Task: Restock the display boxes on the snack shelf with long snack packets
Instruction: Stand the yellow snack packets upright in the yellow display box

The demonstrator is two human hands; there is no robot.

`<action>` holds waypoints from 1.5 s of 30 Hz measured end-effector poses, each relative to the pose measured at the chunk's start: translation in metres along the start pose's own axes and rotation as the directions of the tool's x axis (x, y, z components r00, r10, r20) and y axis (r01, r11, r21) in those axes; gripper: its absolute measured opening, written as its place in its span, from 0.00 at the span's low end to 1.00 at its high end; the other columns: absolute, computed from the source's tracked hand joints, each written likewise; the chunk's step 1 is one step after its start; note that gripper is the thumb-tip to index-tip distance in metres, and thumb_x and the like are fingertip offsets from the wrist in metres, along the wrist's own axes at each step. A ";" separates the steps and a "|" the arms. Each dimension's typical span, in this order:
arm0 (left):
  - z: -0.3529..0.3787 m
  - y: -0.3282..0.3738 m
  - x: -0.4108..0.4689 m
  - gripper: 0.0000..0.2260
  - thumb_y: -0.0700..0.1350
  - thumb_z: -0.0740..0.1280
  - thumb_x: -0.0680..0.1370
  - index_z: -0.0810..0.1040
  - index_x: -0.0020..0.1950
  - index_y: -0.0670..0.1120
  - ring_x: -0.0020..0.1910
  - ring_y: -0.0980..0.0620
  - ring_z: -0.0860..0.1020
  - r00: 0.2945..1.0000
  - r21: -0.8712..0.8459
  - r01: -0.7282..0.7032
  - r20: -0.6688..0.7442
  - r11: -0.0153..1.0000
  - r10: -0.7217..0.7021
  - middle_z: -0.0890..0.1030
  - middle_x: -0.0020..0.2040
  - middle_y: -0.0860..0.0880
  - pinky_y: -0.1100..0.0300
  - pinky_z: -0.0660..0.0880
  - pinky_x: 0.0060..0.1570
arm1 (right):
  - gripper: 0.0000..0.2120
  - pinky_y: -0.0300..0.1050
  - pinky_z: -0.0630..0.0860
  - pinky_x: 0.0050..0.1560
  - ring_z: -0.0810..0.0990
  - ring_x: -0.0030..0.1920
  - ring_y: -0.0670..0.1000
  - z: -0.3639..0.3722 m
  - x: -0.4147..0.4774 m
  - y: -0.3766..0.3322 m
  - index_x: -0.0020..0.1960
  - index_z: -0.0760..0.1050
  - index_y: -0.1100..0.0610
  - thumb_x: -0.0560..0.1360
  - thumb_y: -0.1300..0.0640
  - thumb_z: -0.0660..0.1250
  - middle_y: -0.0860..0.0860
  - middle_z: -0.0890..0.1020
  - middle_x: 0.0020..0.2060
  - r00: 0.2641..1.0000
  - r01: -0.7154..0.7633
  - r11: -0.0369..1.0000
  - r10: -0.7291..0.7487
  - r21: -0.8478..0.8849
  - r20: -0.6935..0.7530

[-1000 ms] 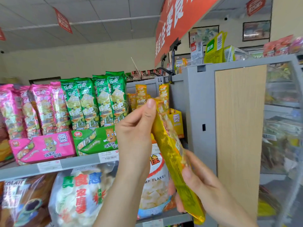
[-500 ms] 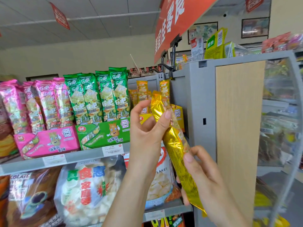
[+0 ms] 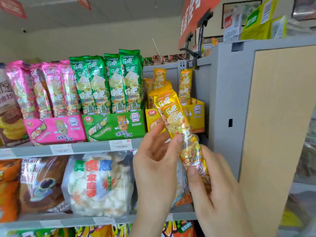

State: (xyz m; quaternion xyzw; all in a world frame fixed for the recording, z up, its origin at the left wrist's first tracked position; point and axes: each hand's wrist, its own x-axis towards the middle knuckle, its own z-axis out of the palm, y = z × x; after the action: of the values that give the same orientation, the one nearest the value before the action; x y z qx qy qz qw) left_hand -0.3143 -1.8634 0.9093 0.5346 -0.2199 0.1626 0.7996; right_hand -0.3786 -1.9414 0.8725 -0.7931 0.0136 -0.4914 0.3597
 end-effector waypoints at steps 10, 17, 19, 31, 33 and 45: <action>-0.030 -0.018 -0.021 0.11 0.49 0.78 0.68 0.84 0.44 0.44 0.34 0.55 0.82 0.991 0.117 0.135 0.007 0.984 -0.137 0.85 0.38 0.48 0.57 0.81 0.35 | 0.25 0.26 0.71 0.48 0.76 0.54 0.38 0.024 -0.003 0.017 0.74 0.67 0.47 0.77 0.48 0.61 0.43 0.71 0.55 0.995 0.046 0.991 -0.056 0.129 0.080; -0.083 -0.012 -0.018 0.11 0.44 0.81 0.59 0.84 0.37 0.47 0.33 0.50 0.81 0.965 -0.065 0.258 -0.029 0.964 -0.260 0.83 0.36 0.44 0.60 0.79 0.33 | 0.26 0.32 0.72 0.55 0.78 0.60 0.46 0.030 -0.015 0.004 0.73 0.66 0.41 0.77 0.51 0.66 0.43 0.77 0.62 0.902 -0.180 0.850 -0.059 0.495 0.429; -0.096 -0.008 -0.016 0.13 0.47 0.78 0.59 0.83 0.40 0.44 0.33 0.49 0.80 0.963 -0.152 0.251 -0.062 0.956 -0.263 0.82 0.36 0.43 0.60 0.79 0.33 | 0.25 0.29 0.74 0.52 0.80 0.56 0.40 0.031 -0.021 -0.002 0.71 0.66 0.36 0.75 0.41 0.67 0.41 0.81 0.59 0.826 -0.359 0.737 -0.035 0.572 0.563; -0.146 0.003 -0.017 0.18 0.51 0.76 0.68 0.81 0.57 0.53 0.51 0.47 0.82 0.947 -0.015 0.239 0.225 0.971 -0.230 0.84 0.51 0.45 0.57 0.80 0.48 | 0.18 0.39 0.79 0.47 0.85 0.50 0.50 0.081 -0.051 -0.038 0.61 0.80 0.46 0.73 0.44 0.70 0.50 0.85 0.53 0.836 -0.514 0.571 0.166 0.640 0.524; -0.149 0.004 -0.017 0.19 0.48 0.76 0.70 0.79 0.60 0.50 0.53 0.46 0.82 0.939 0.043 0.207 0.272 0.977 -0.211 0.84 0.52 0.44 0.62 0.79 0.45 | 0.17 0.36 0.79 0.46 0.85 0.50 0.50 0.086 -0.053 -0.043 0.58 0.81 0.49 0.70 0.47 0.73 0.51 0.86 0.50 0.847 -0.516 0.557 0.222 0.651 0.482; -0.171 0.008 -0.013 0.18 0.45 0.71 0.75 0.75 0.63 0.44 0.55 0.41 0.82 0.909 -0.132 0.313 0.327 0.941 -0.257 0.84 0.53 0.40 0.51 0.79 0.53 | 0.19 0.36 0.80 0.44 0.84 0.43 0.47 0.097 -0.058 -0.042 0.50 0.83 0.43 0.61 0.54 0.78 0.45 0.83 0.46 0.978 -0.208 0.788 0.182 0.579 0.104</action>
State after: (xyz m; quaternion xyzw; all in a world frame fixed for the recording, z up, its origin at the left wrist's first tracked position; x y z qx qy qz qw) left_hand -0.2988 -1.7018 0.8524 0.5047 -0.2740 -0.0615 0.8164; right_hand -0.3460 -1.8347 0.8278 -0.6479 -0.0647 -0.4146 0.6358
